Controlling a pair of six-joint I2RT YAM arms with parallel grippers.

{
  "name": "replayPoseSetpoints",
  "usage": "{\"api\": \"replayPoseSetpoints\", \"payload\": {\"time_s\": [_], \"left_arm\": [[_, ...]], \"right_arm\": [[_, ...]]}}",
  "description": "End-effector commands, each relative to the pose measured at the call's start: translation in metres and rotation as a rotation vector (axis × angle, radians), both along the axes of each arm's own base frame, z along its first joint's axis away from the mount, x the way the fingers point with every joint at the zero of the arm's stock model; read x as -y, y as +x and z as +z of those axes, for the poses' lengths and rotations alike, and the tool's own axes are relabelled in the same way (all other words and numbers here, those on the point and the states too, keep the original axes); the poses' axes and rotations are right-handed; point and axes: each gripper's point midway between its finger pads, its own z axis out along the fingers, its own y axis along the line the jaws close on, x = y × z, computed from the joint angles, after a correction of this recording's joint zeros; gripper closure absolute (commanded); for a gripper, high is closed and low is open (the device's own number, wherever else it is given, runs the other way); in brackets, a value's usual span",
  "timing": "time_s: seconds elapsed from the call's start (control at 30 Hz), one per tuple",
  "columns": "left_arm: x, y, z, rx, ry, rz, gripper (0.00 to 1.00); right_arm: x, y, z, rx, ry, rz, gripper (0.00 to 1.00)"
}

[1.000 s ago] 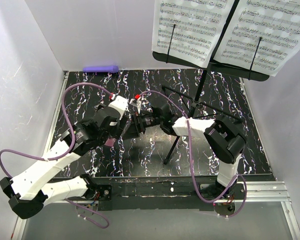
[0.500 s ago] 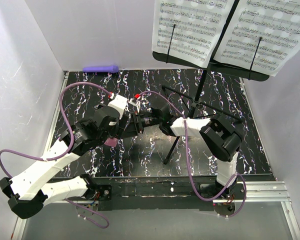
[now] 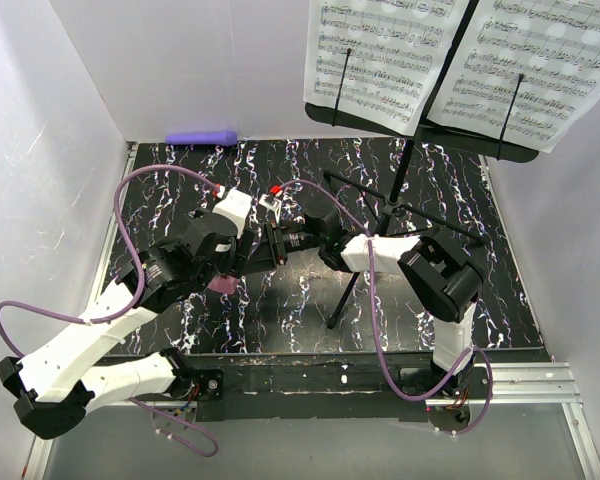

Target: Set up the instrument practice props

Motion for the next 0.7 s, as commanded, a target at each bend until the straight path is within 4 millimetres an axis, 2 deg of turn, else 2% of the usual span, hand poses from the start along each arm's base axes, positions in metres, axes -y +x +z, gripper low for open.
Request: {"api": "replayPoseSetpoints", "payload": {"time_s": [0.0,0.27,0.67], "left_arm": [[-0.002,0.005,0.024,0.086,-0.066,0.033,1.00],[-0.006,0.006,0.017,0.078,-0.046,0.057,1.00],[-0.003,0.005,0.018,0.077,-0.064,0.045,1.00]], "right_arm": [[0.003,-0.001,0.016,0.058,0.057,0.014,0.35],[0.005,0.000,0.010,0.063,0.020,0.005,0.43],[0.002,0.005,0.004,0.049,-0.012,-0.024,0.60]]}}
